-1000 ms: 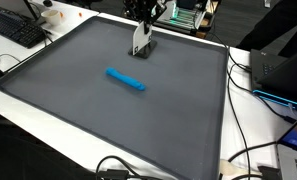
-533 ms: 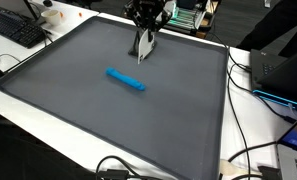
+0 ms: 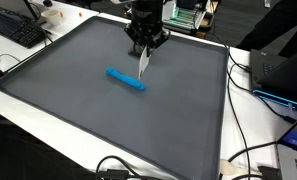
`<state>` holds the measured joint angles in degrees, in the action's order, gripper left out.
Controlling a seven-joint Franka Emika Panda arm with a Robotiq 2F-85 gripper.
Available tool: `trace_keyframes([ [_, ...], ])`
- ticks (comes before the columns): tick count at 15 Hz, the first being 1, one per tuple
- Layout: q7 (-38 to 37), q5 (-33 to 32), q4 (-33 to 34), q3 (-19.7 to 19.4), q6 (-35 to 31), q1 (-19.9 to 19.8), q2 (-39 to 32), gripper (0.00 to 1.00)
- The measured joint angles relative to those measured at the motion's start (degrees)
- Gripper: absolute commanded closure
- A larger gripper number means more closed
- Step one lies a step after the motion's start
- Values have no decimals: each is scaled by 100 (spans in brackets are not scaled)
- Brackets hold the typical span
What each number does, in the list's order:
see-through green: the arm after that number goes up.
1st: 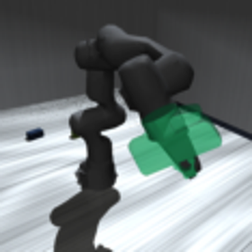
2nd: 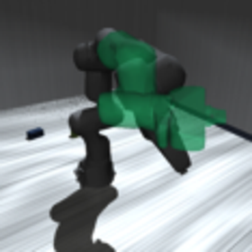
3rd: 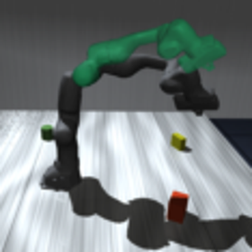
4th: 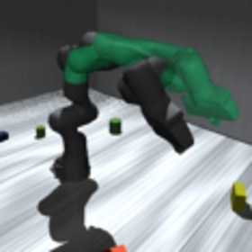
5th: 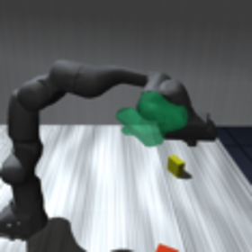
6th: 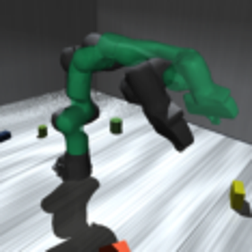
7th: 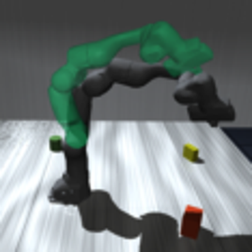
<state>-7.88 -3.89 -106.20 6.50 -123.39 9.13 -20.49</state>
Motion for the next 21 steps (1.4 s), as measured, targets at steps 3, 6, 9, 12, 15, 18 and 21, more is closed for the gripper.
trace_keyframes([
  [3,26,-61,238,-45,0,1,-292,99],
  [6,26,-89,449,-95,1,13,-559,99],
  [9,25,-152,636,-159,1,35,-773,99],
  [12,24,-185,795,-220,1,64,-924,99],
  [15,19,-188,912,-249,1,76,-1031,99],
  [18,7,-188,1014,-276,1,95,-1133,99],
  [21,-5,-188,1069,-302,0,122,-1195,99],
])
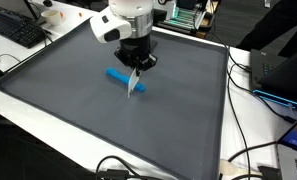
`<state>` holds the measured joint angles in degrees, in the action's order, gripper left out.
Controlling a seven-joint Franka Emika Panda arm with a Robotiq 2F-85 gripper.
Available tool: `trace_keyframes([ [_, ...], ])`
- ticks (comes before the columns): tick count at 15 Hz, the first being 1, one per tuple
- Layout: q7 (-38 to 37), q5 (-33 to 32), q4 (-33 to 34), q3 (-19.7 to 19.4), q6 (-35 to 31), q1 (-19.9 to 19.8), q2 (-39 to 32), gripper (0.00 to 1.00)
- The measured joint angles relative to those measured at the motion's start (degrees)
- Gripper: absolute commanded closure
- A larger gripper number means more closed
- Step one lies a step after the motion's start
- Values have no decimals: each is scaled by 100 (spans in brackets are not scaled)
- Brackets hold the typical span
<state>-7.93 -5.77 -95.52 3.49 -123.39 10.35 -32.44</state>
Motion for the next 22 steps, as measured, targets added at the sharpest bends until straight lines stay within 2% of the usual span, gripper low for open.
trace_keyframes([
  [16,-146,0,132,-86,18,75,-220,99],
  [22,-146,0,324,-86,290,75,-326,99],
])
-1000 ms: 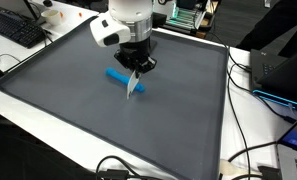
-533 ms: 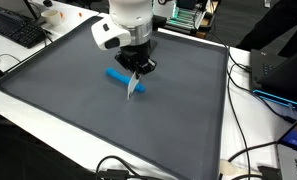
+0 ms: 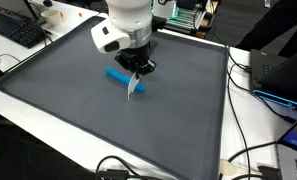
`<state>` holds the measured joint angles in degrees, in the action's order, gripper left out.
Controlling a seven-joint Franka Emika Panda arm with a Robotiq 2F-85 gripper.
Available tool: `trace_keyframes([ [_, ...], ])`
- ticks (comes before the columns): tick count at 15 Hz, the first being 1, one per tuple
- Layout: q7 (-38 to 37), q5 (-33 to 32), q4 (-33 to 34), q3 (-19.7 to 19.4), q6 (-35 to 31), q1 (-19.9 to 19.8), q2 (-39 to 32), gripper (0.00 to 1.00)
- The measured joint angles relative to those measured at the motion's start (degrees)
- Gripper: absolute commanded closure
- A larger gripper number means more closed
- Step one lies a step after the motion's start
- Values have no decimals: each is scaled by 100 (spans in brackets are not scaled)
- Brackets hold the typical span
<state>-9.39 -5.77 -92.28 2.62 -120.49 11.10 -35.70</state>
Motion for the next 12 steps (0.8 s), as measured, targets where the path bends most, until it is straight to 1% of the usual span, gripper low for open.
trace_keyframes([
  [5,-2,52,51,4,197,-2,-28,99],
  [12,-88,125,-54,5,218,-15,29,99],
])
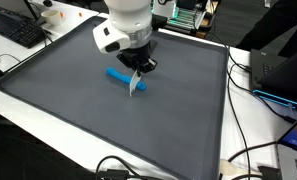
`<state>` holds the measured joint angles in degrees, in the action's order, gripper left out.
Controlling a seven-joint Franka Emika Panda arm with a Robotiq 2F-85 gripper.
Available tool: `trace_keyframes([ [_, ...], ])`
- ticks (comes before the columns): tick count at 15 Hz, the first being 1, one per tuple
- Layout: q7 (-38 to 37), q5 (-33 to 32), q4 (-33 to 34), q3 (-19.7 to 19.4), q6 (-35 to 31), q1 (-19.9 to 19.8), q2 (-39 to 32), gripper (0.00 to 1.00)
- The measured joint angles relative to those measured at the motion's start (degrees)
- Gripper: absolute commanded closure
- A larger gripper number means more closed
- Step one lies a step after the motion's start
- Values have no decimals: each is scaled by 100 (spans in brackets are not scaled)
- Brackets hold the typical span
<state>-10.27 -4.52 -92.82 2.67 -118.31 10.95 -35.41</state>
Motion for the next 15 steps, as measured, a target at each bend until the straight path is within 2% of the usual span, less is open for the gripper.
trace_keyframes([
  [4,-24,78,-121,1,0,-18,67,99],
  [10,25,674,-325,77,-24,-176,190,99],
  [15,25,653,-388,69,-37,-186,268,99],
])
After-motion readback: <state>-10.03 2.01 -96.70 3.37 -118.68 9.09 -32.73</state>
